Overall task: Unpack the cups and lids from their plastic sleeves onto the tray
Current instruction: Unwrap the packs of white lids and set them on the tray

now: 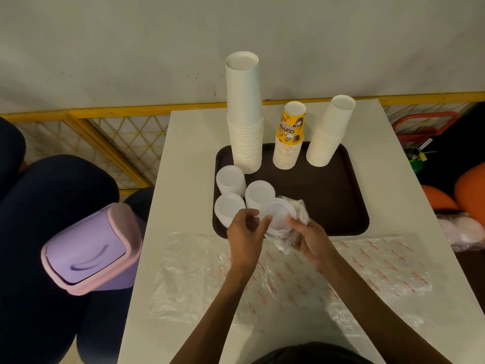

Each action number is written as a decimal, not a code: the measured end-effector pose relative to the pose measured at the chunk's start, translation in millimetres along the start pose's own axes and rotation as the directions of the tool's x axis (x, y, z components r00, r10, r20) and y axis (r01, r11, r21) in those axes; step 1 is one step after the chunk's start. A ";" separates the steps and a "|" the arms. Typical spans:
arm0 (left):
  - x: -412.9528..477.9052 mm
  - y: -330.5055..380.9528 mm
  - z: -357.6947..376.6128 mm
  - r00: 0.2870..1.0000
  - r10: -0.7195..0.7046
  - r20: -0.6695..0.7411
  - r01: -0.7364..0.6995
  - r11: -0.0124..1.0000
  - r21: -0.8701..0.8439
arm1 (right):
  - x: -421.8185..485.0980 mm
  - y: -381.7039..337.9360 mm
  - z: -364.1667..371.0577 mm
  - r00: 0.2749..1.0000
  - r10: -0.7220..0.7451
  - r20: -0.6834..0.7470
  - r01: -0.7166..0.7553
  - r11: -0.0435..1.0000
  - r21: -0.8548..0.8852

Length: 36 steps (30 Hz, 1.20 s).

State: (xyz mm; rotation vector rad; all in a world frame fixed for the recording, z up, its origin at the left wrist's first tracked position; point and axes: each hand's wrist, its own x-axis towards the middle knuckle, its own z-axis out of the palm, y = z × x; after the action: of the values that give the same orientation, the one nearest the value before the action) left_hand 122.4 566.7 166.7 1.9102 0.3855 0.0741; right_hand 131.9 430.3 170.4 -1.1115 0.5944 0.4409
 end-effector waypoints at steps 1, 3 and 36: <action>-1.0 -1.9 -0.2 1.000 -0.018 -0.010 0.018 1.000 -0.014 | -0.3 1.2 -0.5 1.000 0.010 -0.008 -0.009 1.000 0.003; -2.5 -4.6 -1.9 0.998 -0.050 -0.035 0.049 0.998 -0.029 | -1.6 3.4 -1.0 0.999 0.037 -0.024 -0.037 0.999 -0.007; 9.1 5.4 -11.3 0.987 -0.143 -0.076 0.146 0.988 0.042 | -5.8 6.0 -4.9 0.992 0.116 0.053 -0.119 0.991 0.056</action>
State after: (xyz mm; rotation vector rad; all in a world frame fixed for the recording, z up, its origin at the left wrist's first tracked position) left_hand 129.6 577.9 174.5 1.9239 0.5787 0.0392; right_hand 122.8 427.9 168.4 -1.0098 0.6279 0.5477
